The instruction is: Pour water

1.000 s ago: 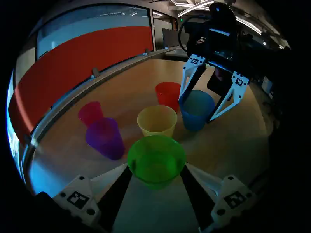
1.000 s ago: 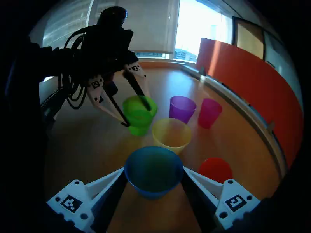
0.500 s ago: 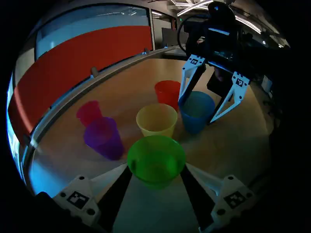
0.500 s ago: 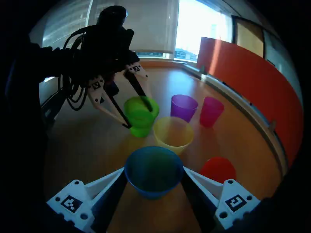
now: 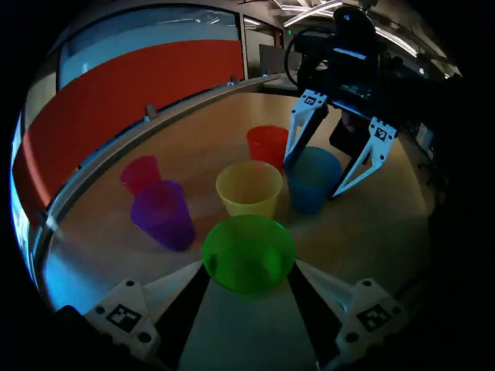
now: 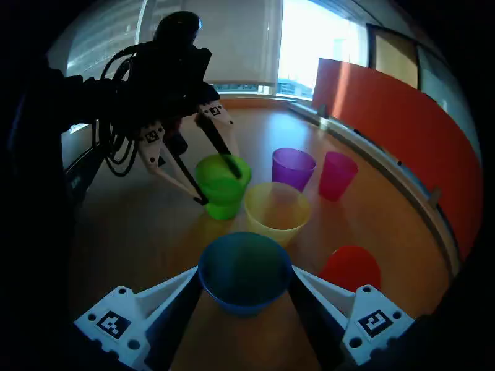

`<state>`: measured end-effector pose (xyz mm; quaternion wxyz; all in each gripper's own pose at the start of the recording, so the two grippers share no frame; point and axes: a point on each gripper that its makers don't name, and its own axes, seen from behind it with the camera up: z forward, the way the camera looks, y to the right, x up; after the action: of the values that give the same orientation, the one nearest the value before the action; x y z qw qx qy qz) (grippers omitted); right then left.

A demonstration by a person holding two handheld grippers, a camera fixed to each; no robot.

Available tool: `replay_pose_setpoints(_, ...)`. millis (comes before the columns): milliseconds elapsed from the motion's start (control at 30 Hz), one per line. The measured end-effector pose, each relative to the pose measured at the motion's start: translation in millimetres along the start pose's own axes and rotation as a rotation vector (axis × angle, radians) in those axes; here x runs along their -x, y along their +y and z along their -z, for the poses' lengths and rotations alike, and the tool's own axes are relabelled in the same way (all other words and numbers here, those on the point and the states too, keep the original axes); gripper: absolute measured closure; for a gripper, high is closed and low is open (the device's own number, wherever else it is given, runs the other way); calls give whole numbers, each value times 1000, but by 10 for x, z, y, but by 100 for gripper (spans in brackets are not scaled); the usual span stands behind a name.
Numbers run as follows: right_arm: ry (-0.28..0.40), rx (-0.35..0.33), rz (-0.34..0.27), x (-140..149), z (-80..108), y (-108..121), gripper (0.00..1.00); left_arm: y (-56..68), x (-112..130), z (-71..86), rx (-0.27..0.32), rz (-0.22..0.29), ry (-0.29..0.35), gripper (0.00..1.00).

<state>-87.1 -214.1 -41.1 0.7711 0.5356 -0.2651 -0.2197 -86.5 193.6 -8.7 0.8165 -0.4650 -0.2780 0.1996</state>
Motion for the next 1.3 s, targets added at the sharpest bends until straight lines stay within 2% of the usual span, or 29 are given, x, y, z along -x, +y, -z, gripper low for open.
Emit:
replay_pose_setpoints(867, -29, 8, -28, 171, 5, -8, 8, -27, 65, 34, 0, 25, 4, 16)
replay_pose_setpoints(1300, -40, 11, -36, 243, 13, -13, 8, -4, 202, -28, 9, 26, -35, 16)
